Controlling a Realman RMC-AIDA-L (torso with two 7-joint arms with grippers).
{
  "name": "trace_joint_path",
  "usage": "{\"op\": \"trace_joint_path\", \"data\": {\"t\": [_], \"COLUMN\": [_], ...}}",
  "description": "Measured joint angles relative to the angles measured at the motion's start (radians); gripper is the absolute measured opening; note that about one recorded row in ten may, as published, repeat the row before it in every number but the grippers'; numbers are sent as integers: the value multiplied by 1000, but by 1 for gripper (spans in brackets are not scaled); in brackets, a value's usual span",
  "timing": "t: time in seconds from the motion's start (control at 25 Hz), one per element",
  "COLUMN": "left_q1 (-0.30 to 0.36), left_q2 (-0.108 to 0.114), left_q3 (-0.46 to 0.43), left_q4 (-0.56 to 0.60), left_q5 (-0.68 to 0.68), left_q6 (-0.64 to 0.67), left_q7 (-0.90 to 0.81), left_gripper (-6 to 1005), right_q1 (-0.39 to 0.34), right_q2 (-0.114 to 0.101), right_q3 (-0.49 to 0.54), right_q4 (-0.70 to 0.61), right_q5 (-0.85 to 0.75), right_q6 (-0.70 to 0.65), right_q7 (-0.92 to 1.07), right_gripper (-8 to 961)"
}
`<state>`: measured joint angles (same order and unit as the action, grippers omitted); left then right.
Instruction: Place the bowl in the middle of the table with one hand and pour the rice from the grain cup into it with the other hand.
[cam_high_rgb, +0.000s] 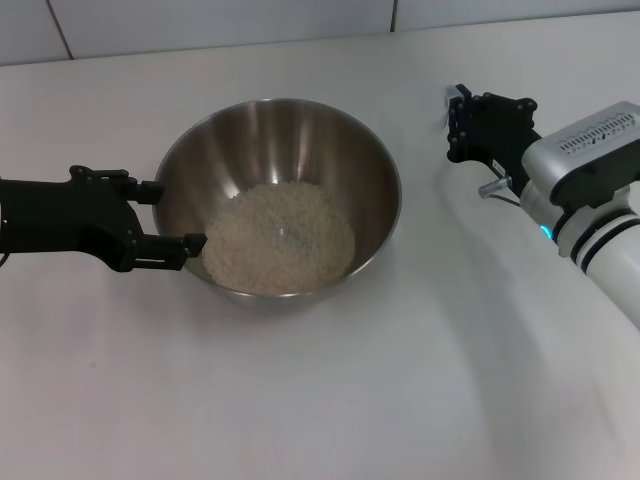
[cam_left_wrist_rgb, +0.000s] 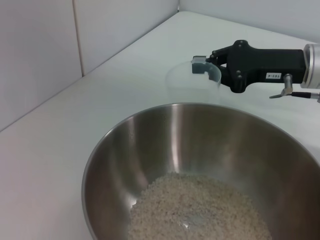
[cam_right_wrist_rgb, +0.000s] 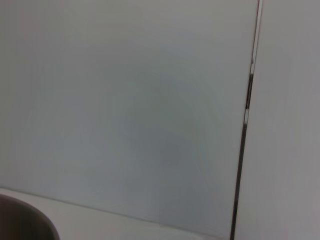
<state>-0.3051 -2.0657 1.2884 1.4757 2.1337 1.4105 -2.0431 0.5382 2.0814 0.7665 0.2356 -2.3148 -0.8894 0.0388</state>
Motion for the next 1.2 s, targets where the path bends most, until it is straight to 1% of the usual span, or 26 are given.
{"op": "trace_joint_path", "data": {"t": [0.36,0.44,0.56,0.64,0.76,0.92,1.04,1.12,1.2], "left_q1": [0,0,0,0,0,-1,-2,0,3], "left_q2": [-1,-1,0,1,1,2,3,3,3], "left_q3": [1,2,2,3,6,7,7,7,7], "left_q4": [0,0,-1,-2,-3,-10,-12,-12,-12], "left_q5": [0,0,0,0,0,0,0,0,0], "left_q6": [2,2,2,2,2,1,1,2,2], "left_q7": [0,0,1,2,3,2,-1,0,2], "left_gripper": [815,815,815,815,815,815,815,815,815], "right_q1": [-27,-54,-74,-102,-123,-190,-259,-311,-349], "right_q2": [6,6,6,6,6,3,-2,-3,-2], "right_q3": [-3,-3,-3,-11,-22,-34,-40,-13,49], "right_q4": [-2,6,15,24,31,66,85,68,25], "right_q5": [-1,-1,-1,-1,-1,-2,-5,3,18], "right_q6": [7,4,2,-1,-10,-63,-160,-294,-462], "right_q7": [-3,-3,-2,2,5,19,64,134,241], "right_gripper": [29,106,221,275,355,472,583,657,729]}}
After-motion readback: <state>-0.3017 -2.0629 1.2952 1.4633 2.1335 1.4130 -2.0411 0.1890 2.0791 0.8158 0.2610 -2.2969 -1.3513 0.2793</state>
